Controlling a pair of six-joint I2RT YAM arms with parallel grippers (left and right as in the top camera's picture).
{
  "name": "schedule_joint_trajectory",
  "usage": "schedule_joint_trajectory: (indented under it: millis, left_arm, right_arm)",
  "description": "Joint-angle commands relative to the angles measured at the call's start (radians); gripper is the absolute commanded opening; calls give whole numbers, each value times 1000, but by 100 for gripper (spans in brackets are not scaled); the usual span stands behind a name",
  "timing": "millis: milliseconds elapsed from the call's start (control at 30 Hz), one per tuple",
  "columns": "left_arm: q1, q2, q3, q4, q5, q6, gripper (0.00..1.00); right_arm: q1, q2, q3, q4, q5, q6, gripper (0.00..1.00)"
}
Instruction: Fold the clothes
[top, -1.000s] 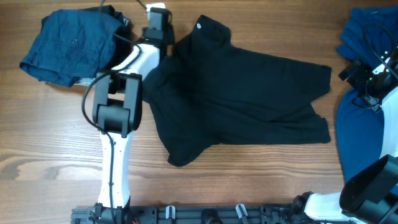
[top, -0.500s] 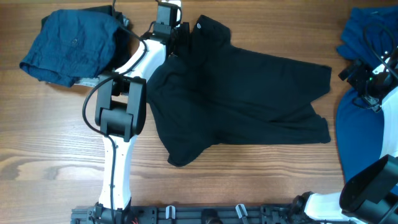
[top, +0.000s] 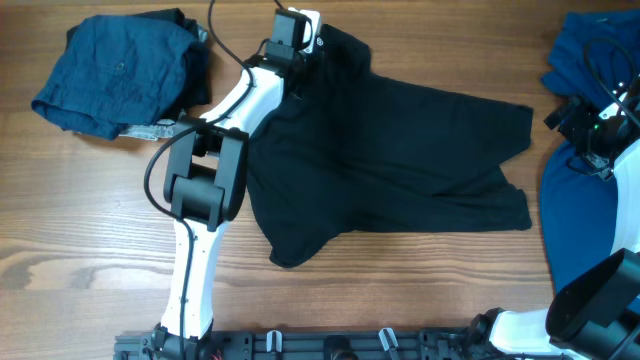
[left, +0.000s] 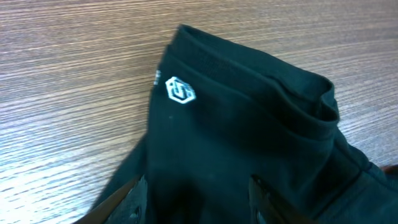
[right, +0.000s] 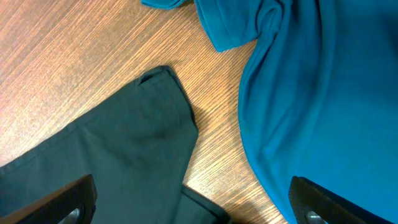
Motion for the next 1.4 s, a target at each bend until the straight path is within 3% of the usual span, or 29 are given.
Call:
schedule_joint_trajectory:
  millis: [0, 133, 233, 267, 333, 400, 633, 867, 967, 1200, 1367]
  left_arm:
    - [-2, 27, 20, 0, -106, 24, 53]
    - [3, 70, 20, 1, -109, 24, 53]
    - [2, 90, 20, 4, -109, 24, 47]
    - [1, 92, 20, 3, -109, 24, 43]
    - [1, 93, 20, -1, -109, 24, 15]
    - [1, 93, 20, 1, -127, 24, 4]
    - [20, 93, 20, -7, -319, 23, 4]
    - [86, 93, 20, -12, -346, 11, 4]
    - [132, 93, 20, -11, -357, -79, 4]
    - [194, 93, 20, 4, -355, -141, 6]
    - [199, 51, 21, 39, -309, -190, 20]
  right_arm:
    - [1, -12, 7, 5, -9, 1, 100]
    - [1, -12, 7, 5, -9, 1, 100]
    - [1, -12, 7, 5, -9, 1, 100]
    - [1, -12, 7, 5, -9, 2, 100]
    - [1, -12, 7, 5, -9, 2, 100]
    - [1, -12, 7, 5, -9, 1, 100]
    - [1, -12, 7, 5, -9, 2, 100]
    - [1, -11, 7, 5, -9, 2, 100]
    - [1, -11, 7, 5, -9, 2, 100]
    - [1, -11, 7, 5, -9, 2, 100]
    - [1, -11, 7, 5, -9, 2, 100]
